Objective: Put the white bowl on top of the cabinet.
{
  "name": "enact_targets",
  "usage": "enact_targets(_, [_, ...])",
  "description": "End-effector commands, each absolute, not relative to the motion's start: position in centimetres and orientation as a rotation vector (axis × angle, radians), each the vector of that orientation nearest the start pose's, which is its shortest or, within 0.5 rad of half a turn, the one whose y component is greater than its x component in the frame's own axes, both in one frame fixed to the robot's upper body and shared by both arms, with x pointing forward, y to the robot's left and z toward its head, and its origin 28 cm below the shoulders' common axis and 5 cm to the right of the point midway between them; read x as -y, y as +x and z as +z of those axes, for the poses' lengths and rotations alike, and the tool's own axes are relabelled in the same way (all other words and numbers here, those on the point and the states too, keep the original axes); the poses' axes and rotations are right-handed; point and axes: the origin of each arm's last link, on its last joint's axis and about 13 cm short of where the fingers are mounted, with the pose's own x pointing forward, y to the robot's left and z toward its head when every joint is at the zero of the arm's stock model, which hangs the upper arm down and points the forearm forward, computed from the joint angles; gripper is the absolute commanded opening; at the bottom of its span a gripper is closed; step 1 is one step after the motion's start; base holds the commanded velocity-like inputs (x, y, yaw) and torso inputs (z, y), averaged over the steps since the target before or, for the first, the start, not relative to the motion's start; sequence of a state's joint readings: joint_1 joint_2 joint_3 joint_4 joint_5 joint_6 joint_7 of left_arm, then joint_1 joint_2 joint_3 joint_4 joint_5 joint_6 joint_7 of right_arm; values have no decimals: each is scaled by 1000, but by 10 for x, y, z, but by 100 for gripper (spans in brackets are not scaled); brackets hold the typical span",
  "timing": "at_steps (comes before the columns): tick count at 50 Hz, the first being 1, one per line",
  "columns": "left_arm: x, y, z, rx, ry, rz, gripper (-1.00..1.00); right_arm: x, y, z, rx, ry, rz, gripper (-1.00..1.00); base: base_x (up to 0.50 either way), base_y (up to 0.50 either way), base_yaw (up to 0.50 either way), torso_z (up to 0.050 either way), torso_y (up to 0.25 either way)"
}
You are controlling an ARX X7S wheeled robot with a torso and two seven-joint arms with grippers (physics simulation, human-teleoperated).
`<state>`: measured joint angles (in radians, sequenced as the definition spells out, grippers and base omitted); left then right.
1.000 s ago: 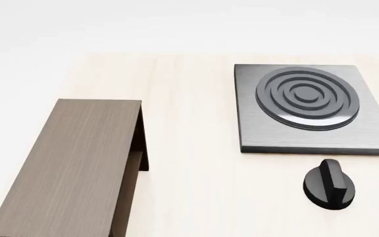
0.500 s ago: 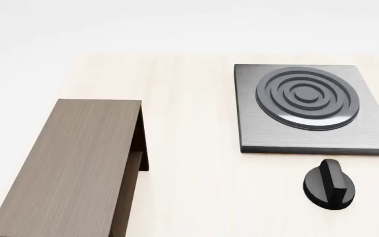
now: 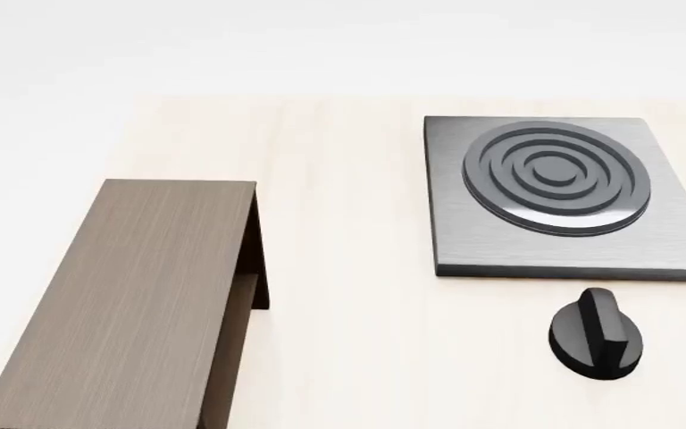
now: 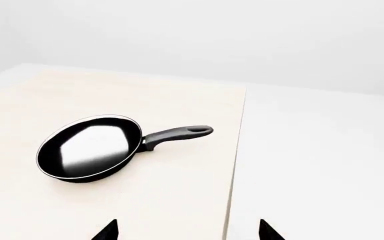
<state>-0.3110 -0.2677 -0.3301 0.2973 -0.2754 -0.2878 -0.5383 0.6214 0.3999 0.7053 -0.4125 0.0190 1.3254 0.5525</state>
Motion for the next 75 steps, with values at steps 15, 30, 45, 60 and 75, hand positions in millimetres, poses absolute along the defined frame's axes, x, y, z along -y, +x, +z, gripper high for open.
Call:
enact_targets(15, [-319,252,152,384,-132,768,100,295,209,187,-263,223,-1312,100,0,0,0,0,0])
enact_targets(30, [-319,252,152,384,-129,771,100,293,209,182,-310,267,-1249,100,0,0,0,0,0])
enact_targets(45, [-319,252,153,384,-129,772,100,292,211,175,-345,291,-1237,100,0,0,0,0,0])
enact_targets(60, [-319,252,154,382,-129,772,100,290,213,168,-378,307,-1201,100,0,0,0,0,0])
enact_targets(75, [-319,253,158,379,-127,771,100,286,216,166,-382,323,-1114,100,0,0,0,0,0])
